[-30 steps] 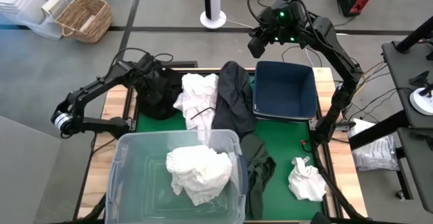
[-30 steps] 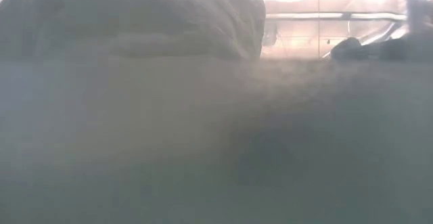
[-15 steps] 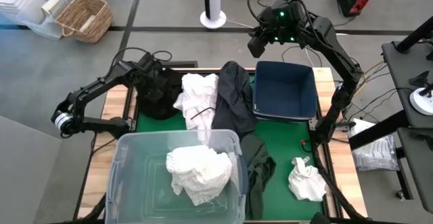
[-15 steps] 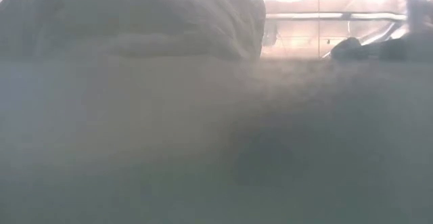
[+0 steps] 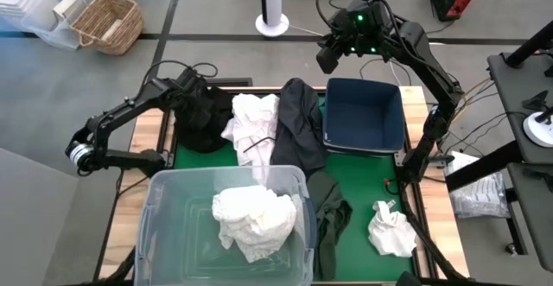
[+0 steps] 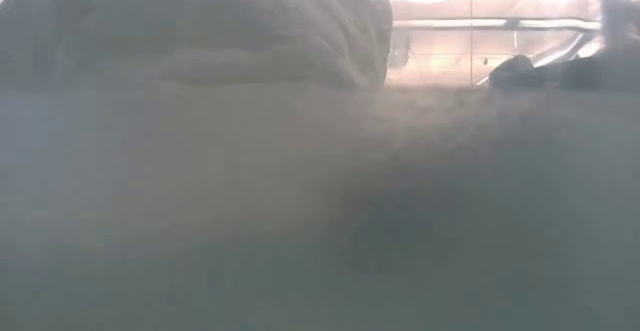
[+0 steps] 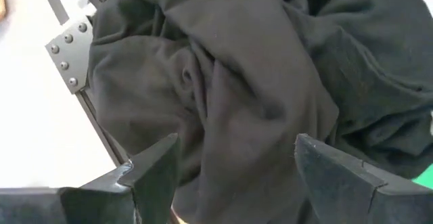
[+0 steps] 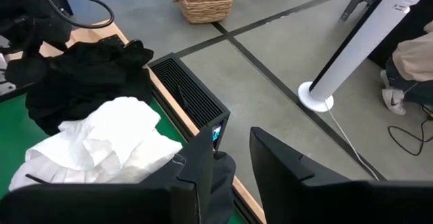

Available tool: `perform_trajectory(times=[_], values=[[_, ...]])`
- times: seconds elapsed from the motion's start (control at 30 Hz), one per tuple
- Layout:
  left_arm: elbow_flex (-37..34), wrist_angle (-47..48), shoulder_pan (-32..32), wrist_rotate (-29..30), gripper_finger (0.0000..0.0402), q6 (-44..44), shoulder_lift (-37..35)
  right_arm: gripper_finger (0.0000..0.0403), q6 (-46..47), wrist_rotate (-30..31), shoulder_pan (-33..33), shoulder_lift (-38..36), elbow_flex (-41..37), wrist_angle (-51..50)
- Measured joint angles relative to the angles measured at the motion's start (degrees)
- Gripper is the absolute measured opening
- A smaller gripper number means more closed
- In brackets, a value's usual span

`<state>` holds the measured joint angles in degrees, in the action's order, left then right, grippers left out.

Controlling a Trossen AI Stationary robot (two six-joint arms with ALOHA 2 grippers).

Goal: Sort clothes
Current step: Put the black shirt into the blue laundry organizer

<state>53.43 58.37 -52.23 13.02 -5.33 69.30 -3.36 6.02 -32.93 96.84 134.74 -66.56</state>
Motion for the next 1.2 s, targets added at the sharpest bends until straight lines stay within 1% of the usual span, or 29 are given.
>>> perform_trajectory(times=[0.37, 0.87, 0.93, 1.03, 1.07, 1.2], values=[[-0.3, -0.8, 0.0, 0.0, 0.0265, -1.4, 0.0, 0.0070, 0.2, 0.0, 0.0, 0.0, 0.0, 0.0], [-0.7, -2.4, 0.0, -0.5, 0.0265, -1.3, 0.0, 0.0095, 0.2, 0.0, 0.0, 0.0, 0.0, 0.0], [-0.8, -2.3, 0.0, -0.9, 0.0265, -1.3, 0.0, 0.0095, 0.2, 0.0, 0.0, 0.0, 0.0, 0.0], [-0.8, -1.8, 0.0, -4.2, 0.0265, -2.2, 0.0, 0.0091, 0.2, 0.0, 0.0, 0.0, 0.0, 0.0], [-0.8, -1.7, 0.0, -4.5, 0.0265, -2.5, 0.0, 0.0089, 0.2, 0.0, 0.0, 0.0, 0.0, 0.0], [-0.8, -1.9, 0.0, -2.9, 0.0265, -0.9, 0.0, 0.0080, 0.2, 0.0, 0.0, 0.0, 0.0, 0.0]])
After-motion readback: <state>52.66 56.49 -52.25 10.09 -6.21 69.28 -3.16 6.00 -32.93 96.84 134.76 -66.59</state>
